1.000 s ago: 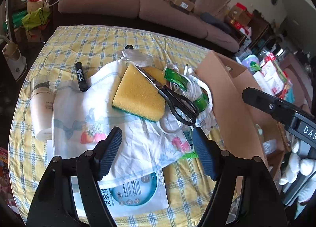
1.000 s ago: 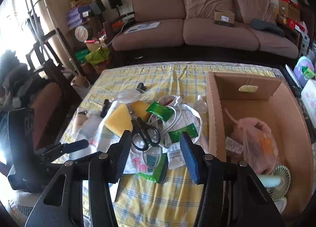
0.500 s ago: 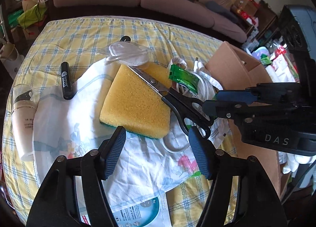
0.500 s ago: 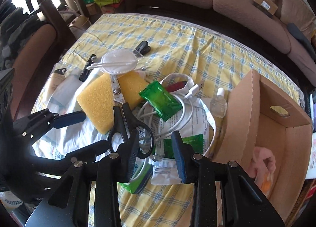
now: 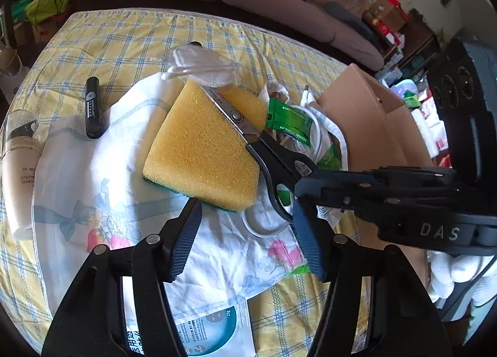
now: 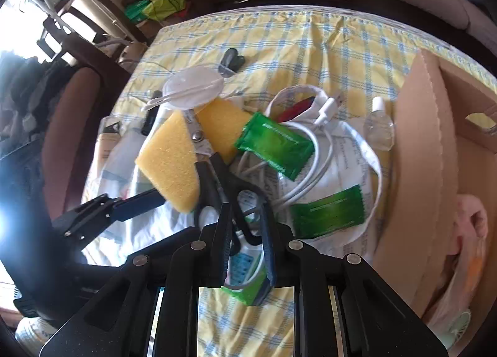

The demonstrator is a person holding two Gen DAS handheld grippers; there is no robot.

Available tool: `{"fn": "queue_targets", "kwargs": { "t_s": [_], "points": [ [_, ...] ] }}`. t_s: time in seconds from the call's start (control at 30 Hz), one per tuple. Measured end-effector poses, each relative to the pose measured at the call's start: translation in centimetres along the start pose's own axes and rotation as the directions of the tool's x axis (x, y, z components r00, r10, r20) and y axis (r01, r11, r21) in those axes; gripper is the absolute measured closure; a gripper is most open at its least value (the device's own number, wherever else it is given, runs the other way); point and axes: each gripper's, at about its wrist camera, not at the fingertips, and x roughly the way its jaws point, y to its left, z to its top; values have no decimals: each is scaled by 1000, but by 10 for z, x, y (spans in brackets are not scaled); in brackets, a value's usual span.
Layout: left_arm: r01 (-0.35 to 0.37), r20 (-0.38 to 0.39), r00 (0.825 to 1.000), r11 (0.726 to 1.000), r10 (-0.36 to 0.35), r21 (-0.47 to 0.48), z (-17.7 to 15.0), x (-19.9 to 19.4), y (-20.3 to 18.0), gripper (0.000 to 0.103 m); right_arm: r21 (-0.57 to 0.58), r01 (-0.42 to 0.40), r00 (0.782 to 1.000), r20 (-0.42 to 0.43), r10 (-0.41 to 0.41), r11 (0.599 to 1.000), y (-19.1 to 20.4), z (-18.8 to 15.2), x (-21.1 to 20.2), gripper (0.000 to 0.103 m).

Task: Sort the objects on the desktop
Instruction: 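Grasp the black scissors by the handles with the left gripper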

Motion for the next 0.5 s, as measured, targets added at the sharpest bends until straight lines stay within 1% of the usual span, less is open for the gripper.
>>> {"fn": "queue_targets", "kwargs": {
  "t_s": [0.03, 0.07, 0.13, 0.17, 0.2, 0.27, 0.3, 0.33, 0.4, 0.43, 0.5],
  "points": [
    [0, -7, 1000, 1000, 0, 11, -2, 1, 1, 57, -3, -24, 1000, -9, 24, 1000, 4, -4, 2, 84],
    [0, -13, 1000, 1000, 0, 17, -4, 2, 4, 65, -10, -23, 1000, -6, 23, 1000, 9, -7, 2, 85],
    [2, -13, 1000, 1000, -2, 15, -6, 1, 9, 65, -15, -69, 997, -21, 69, 997, 15, -12, 3, 85],
    [1, -14, 1000, 1000, 0, 17, -6, 1, 10, 65, -11, -76, 997, -28, 76, 997, 17, -14, 4, 84],
    [-19, -14, 1000, 999, 19, 29, -5, 0, 10, 66, -7, -83, 996, -29, 82, 997, 18, -16, 4, 85],
    [-38, -7, 999, 998, 39, 42, -4, -5, 13, 66, 3, -86, 996, -3, 86, 996, 18, -16, -3, 85],
    [-35, -11, 999, 999, 35, 42, -4, -6, 14, 66, 0, -59, 998, 30, 59, 998, 18, -15, -10, 84],
    [-36, -13, 999, 998, 37, 47, -4, -8, 14, 66, -9, -10, 998, 64, 11, 1000, 19, -14, -18, 83],
    [-54, -12, 998, 996, 55, 66, -4, -9, 13, 66, -18, 63, 993, 100, -61, 998, 18, -13, -24, 74],
    [-58, -14, 998, 996, 59, 68, -3, -9, 13, 66, -12, 71, 993, 95, -70, 997, 16, -14, -22, 74],
    [-54, -25, 998, 996, 56, 69, -4, -6, 13, 66, 1, 51, 997, 61, -51, 999, 14, -18, -14, 74]
  ]
}}
